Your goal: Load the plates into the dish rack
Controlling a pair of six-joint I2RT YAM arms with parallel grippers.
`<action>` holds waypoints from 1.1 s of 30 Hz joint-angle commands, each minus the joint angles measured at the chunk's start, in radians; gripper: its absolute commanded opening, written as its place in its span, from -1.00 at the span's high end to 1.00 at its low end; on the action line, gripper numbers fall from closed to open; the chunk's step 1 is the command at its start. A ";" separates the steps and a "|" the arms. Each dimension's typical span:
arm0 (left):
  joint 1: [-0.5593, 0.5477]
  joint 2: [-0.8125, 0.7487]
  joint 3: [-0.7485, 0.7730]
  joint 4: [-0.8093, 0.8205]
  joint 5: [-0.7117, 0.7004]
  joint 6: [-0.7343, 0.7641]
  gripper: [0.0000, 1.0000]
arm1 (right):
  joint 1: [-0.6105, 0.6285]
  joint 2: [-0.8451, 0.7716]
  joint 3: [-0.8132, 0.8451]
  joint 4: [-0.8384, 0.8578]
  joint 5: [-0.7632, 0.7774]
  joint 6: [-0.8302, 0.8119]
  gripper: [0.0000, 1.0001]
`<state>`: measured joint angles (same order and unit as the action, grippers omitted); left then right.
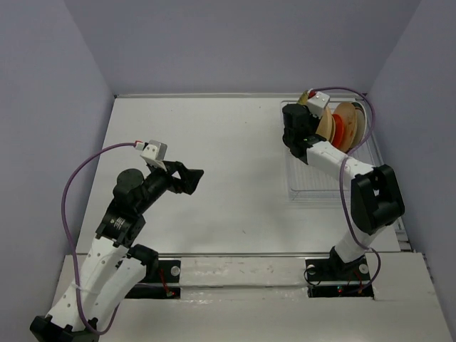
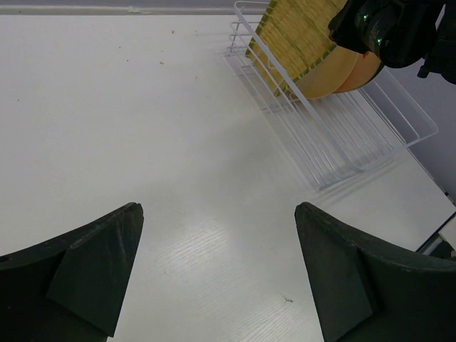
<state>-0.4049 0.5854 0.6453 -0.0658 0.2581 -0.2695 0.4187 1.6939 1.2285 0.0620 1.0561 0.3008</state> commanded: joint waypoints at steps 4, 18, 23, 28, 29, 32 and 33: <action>-0.005 0.010 -0.010 0.031 0.010 0.013 -0.98 | 0.023 -0.014 -0.095 0.022 0.002 0.181 0.28; -0.003 0.027 -0.009 0.032 -0.002 0.012 -0.98 | 0.032 -0.106 -0.051 -0.034 -0.135 0.124 -0.79; -0.003 0.021 -0.006 0.023 -0.040 0.018 -0.98 | 0.032 -0.229 -0.007 -0.108 -0.284 0.081 -0.99; -0.003 0.002 0.001 0.009 -0.108 0.021 -0.98 | 0.032 -0.459 -0.088 -0.103 -0.537 0.029 -0.99; -0.003 -0.010 0.001 0.011 -0.114 0.019 -0.98 | 0.032 -0.552 -0.105 -0.103 -0.568 0.011 -0.99; -0.003 -0.035 0.004 0.027 -0.118 -0.014 -0.98 | 0.032 -0.754 -0.179 -0.105 -0.689 -0.006 -0.99; -0.003 -0.041 0.008 0.035 -0.118 -0.014 -0.98 | 0.032 -0.804 -0.194 -0.109 -0.706 -0.008 -0.99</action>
<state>-0.4049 0.5846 0.6453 -0.0784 0.1680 -0.2714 0.4412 1.0836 1.1034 -0.0513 0.5320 0.3386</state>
